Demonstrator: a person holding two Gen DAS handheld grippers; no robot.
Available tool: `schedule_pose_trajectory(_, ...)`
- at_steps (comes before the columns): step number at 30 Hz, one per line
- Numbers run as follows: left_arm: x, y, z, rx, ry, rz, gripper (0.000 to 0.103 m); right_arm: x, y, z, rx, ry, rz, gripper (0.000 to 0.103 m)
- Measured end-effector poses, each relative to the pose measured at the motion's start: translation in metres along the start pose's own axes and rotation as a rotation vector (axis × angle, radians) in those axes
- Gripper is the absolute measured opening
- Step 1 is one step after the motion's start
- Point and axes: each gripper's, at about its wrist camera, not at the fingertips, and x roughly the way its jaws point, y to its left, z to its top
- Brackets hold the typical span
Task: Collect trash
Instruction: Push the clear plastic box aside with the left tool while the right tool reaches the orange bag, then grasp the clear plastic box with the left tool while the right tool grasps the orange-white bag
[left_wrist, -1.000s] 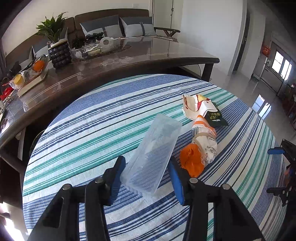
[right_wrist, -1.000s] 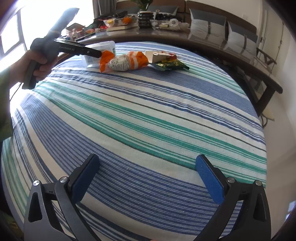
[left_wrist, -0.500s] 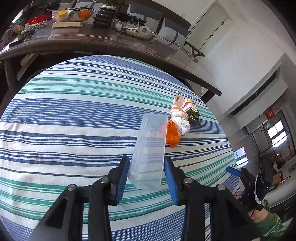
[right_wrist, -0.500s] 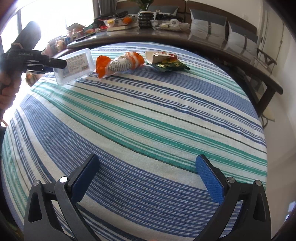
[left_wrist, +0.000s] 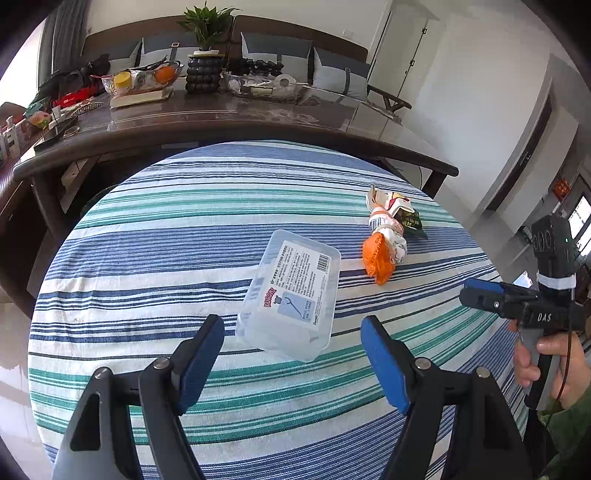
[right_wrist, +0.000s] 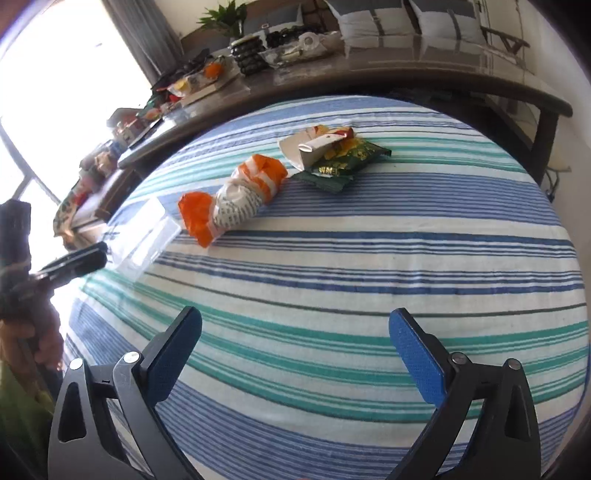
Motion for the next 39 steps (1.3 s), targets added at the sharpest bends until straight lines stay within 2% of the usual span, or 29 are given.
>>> schedule_pose_trajectory(2,0.004,0.002,-0.002,-0.006,0.014,0.008,0.078,0.023,0.013,0.025,0.057,-0.004,0.035,0.098)
schedule_pose_trajectory(5,0.009,0.004,-0.004,-0.022,0.022,0.009,0.078,0.059,0.032,0.051,0.123,0.015,0.033,0.094)
schedule_pose_trajectory(8,0.014,0.000,-0.004,-0.001,0.025,0.025,0.078,0.080,0.054,0.059,0.093,0.000,-0.063,0.094)
schedule_pose_trajectory(9,0.016,-0.003,-0.004,0.010,0.028,0.031,0.078,0.084,0.060,0.060,0.065,0.000,-0.097,0.091)
schedule_pose_trajectory(11,0.021,-0.009,-0.005,0.034,0.032,0.051,0.078,0.085,0.067,0.059,0.012,0.008,-0.114,0.062)
schedule_pose_trajectory(13,0.024,-0.015,-0.005,0.061,0.029,0.072,0.078,0.083,0.069,0.054,-0.051,0.036,-0.121,0.028)
schedule_pose_trajectory(18,0.030,-0.021,-0.004,0.067,0.022,0.096,0.078,0.049,0.061,0.033,-0.255,0.080,-0.091,0.028)
schedule_pose_trajectory(22,0.031,-0.025,-0.004,0.066,0.019,0.119,0.078,0.007,0.043,-0.003,-0.377,0.152,-0.029,0.028)
schedule_pose_trajectory(26,0.039,-0.030,-0.008,0.099,0.041,0.154,0.080,-0.021,0.024,-0.041,-0.477,0.172,-0.072,0.031)
schedule_pose_trajectory(27,0.042,-0.032,-0.009,0.107,0.057,0.161,0.080,-0.025,0.020,-0.047,-0.483,0.156,-0.085,0.033)
schedule_pose_trajectory(29,0.042,-0.031,-0.011,0.108,0.063,0.175,0.080,-0.031,0.010,-0.053,-0.449,0.120,-0.088,0.048)
schedule_pose_trajectory(30,0.040,-0.031,-0.010,0.104,0.048,0.185,0.080,-0.033,0.005,-0.054,-0.414,0.109,-0.080,0.062)
schedule_pose_trajectory(31,0.036,-0.030,-0.009,0.101,0.029,0.188,0.080,-0.033,0.001,-0.054,-0.383,0.106,-0.075,0.070)
schedule_pose_trajectory(34,0.032,-0.028,-0.003,0.080,-0.019,0.164,0.080,-0.037,0.000,-0.050,-0.372,0.092,-0.072,0.073)
schedule_pose_trajectory(36,0.039,-0.028,0.001,0.083,-0.009,0.166,0.080,-0.039,0.002,-0.047,-0.355,0.066,-0.077,0.078)
schedule_pose_trajectory(39,0.054,-0.028,0.005,0.095,0.025,0.200,0.080,-0.032,0.007,-0.042,-0.317,0.056,-0.070,0.079)
